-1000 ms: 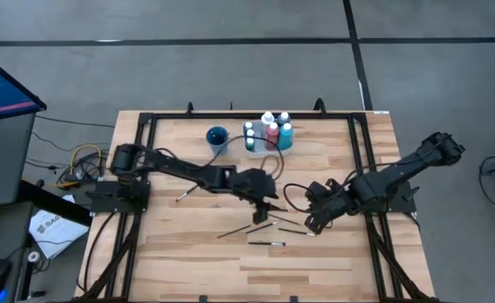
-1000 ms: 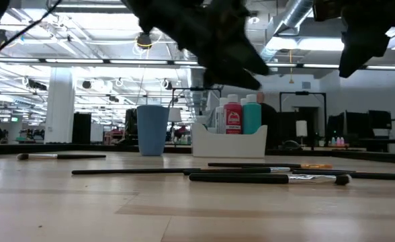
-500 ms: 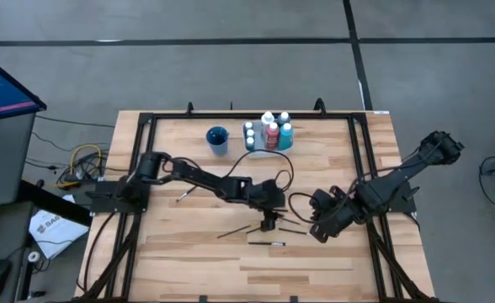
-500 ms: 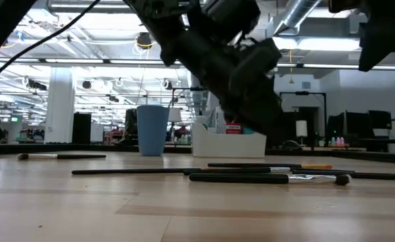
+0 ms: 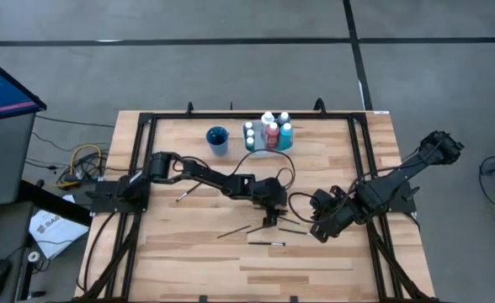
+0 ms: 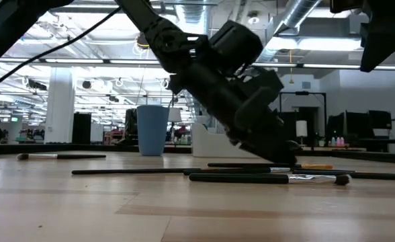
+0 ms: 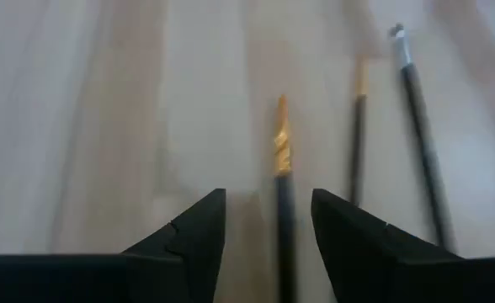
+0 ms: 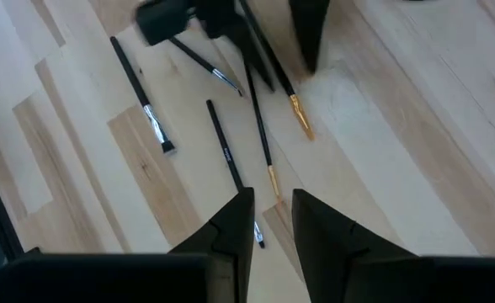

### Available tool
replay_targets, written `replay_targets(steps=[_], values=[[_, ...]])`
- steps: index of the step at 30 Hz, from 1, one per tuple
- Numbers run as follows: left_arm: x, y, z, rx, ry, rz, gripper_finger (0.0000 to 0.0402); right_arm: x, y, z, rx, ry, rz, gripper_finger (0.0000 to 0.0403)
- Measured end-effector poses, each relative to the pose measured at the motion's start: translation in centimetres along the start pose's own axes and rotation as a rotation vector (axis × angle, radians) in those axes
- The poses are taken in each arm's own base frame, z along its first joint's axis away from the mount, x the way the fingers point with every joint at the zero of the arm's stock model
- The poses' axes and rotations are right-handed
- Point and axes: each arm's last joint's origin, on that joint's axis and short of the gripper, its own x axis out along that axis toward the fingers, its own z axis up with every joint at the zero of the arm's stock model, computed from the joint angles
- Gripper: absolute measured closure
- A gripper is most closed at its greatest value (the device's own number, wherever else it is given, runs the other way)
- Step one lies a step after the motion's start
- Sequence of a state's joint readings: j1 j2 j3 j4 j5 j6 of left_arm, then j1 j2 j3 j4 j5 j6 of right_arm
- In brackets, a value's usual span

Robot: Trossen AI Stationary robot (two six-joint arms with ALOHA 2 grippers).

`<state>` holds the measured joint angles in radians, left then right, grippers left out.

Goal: Pick & Place Paint Supplies
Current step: Put the gold and black paint brush into the blue cup

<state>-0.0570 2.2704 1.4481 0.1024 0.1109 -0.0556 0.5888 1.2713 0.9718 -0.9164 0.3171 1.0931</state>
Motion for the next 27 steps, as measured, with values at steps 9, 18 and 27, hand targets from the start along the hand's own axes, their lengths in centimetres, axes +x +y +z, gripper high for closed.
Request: replay_targets(steps=[9, 18, 27], values=[[1.1, -1.4, -1.0, 0.098, 0.075, 0.058, 0.0265, 0.0, -0.1, 0.0, 0.012, 0.003, -0.010, 0.0327], [0.9, -1.3, -1.0, 0.014, 0.095, 0.039, 0.0381, 0.0, 0.0, 0.0, 0.013, 0.000, -0.003, 0.0327], [-1.2, -1.3, 0.3, -0.073, 0.106, 0.042, 0.0394, -0.1, 0.0, 0.1, 0.010, -0.061, -0.028, 0.0327]])
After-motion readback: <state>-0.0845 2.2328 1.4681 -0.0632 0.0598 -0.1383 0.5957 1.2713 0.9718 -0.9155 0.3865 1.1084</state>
